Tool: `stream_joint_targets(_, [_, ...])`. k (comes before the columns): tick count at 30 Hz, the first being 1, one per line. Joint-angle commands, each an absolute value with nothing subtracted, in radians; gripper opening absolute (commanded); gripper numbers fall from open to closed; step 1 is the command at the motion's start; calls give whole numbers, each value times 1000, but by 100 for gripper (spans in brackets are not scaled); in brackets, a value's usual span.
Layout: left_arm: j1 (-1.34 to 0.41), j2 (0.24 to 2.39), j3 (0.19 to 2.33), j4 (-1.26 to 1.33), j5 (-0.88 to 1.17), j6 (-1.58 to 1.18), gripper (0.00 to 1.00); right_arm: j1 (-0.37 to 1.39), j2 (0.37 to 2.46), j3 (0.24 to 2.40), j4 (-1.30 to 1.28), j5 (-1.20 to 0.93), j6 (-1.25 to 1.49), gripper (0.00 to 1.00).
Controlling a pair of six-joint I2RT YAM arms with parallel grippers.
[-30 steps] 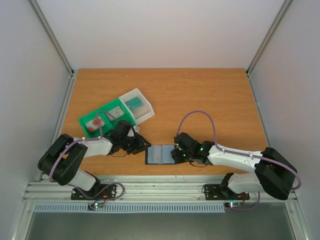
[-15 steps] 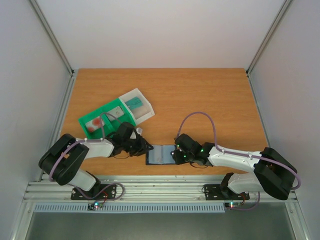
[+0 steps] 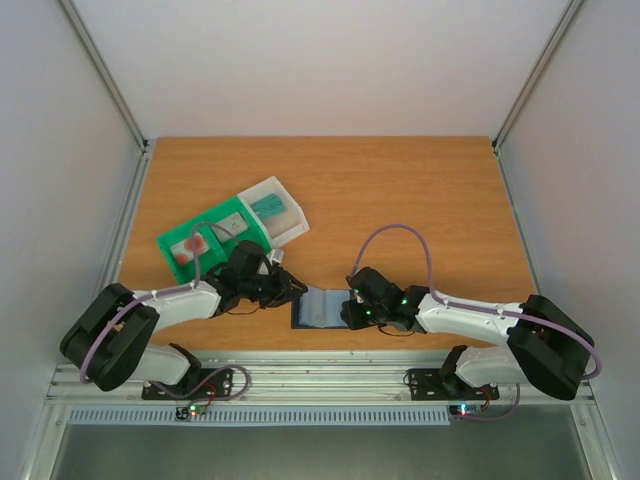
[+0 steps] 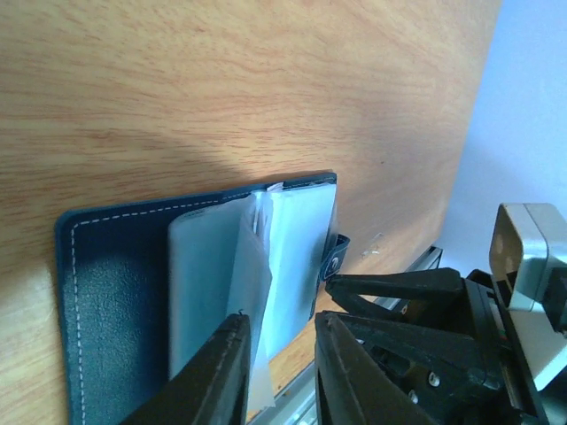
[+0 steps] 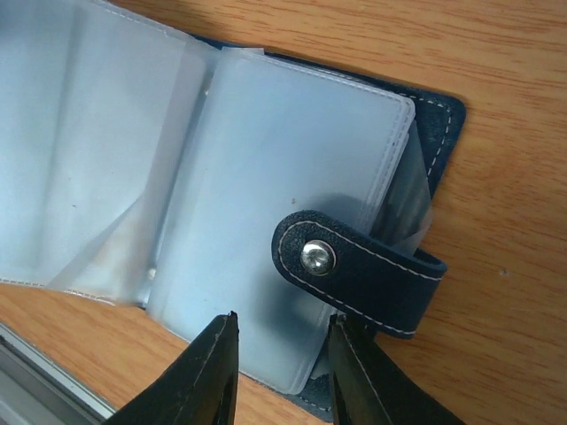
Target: Take the credit cards out of the card holder
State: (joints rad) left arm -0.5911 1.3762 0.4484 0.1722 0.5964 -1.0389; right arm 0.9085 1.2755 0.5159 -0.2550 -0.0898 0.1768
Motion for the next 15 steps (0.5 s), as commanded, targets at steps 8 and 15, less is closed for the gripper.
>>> stream_joint_targets(8, [-598, 1381, 429, 215, 609, -1044, 15, 903, 1181, 558, -294, -146, 218, 32])
stream_joint_targets(15, [-600, 1407, 433, 222, 609, -1040, 19, 904, 1205, 569, -248, -194, 235, 32])
